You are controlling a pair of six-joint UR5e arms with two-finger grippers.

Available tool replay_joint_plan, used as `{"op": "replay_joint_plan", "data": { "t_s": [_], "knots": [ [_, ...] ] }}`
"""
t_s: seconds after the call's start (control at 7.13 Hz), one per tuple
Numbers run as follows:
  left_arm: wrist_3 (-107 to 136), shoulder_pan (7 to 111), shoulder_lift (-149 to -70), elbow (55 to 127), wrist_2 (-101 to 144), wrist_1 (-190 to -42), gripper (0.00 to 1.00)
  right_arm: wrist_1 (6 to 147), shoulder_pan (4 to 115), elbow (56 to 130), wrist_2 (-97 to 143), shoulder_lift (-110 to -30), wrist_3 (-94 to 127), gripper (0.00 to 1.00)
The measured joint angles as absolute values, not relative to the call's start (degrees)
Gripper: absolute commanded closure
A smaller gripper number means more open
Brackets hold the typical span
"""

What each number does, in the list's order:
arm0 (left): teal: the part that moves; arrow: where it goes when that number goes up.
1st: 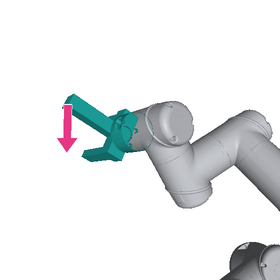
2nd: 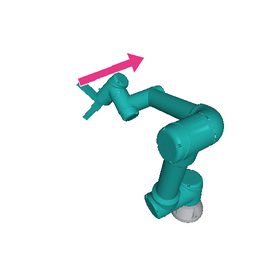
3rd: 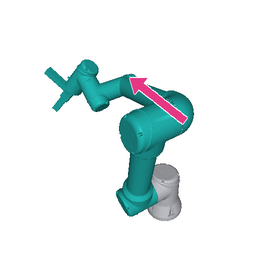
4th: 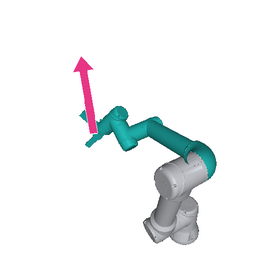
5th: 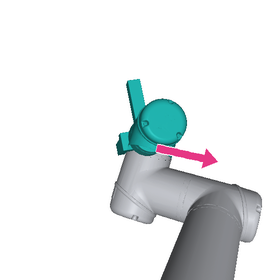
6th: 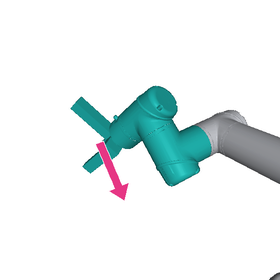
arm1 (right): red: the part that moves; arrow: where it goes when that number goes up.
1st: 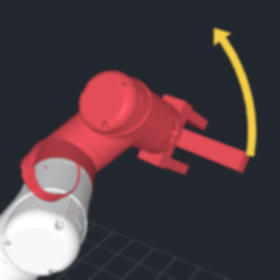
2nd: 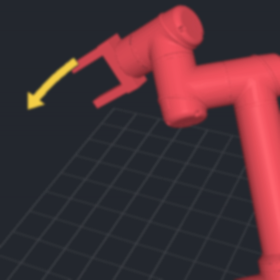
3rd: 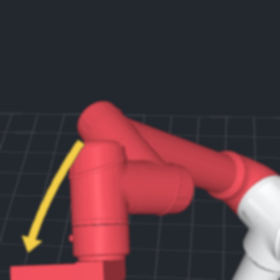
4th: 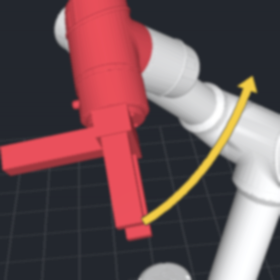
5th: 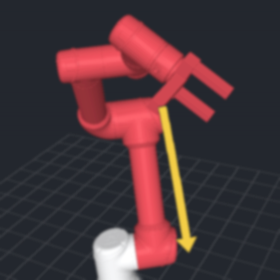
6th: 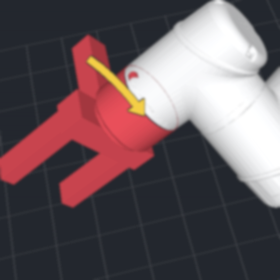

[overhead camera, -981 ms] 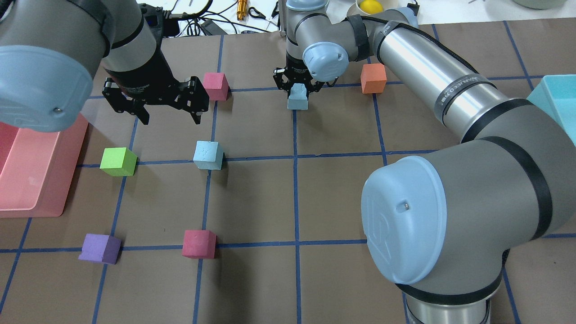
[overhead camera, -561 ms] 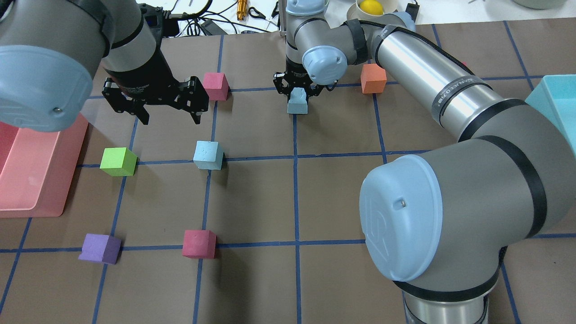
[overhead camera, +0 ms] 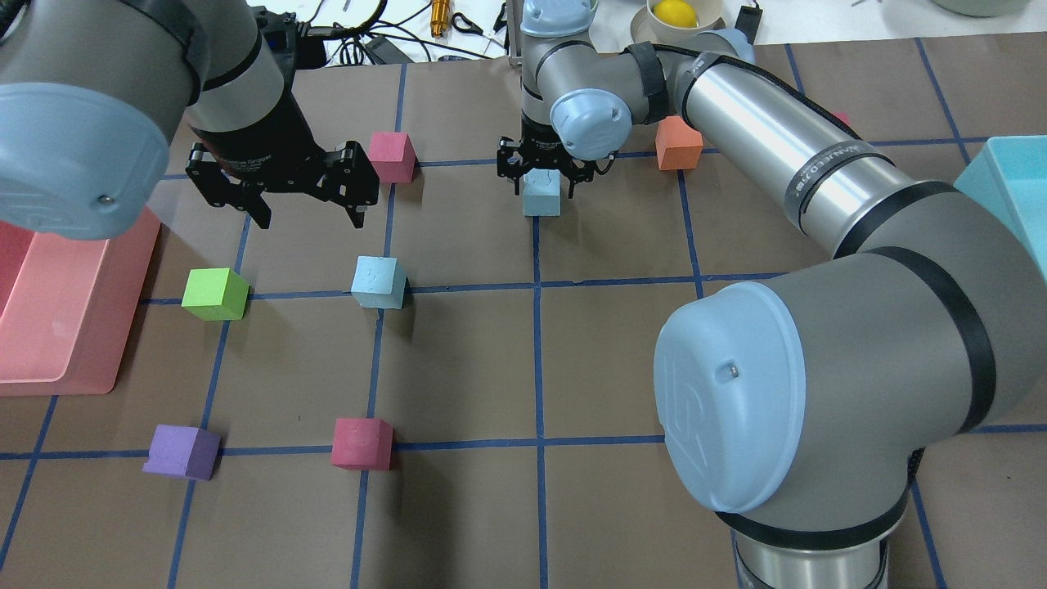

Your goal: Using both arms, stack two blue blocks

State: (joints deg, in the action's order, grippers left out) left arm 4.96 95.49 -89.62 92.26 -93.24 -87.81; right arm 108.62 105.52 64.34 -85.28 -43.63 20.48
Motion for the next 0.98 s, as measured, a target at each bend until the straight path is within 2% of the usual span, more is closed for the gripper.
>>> {"op": "replay_joint_plan", "data": {
  "t_s": [0.42,0.7,0.98],
  "knots": [
    [3.9,94.4,-93.6,95.2,-93.0,-81.1,0.0,104.1,103.6,64.2,-85.7,-48.8,19.0,0.0],
    [2.1,94.2,-100.7,96.1,-93.2,-74.0,0.0,97.9,98.7,66.3,-86.2,-56.0,16.9,0.0],
    [-0.1,93.7,-107.9,96.3,-93.3,-68.3,0.0,94.9,94.3,75.6,-87.4,-66.6,13.0,0.0]
  ]
}}
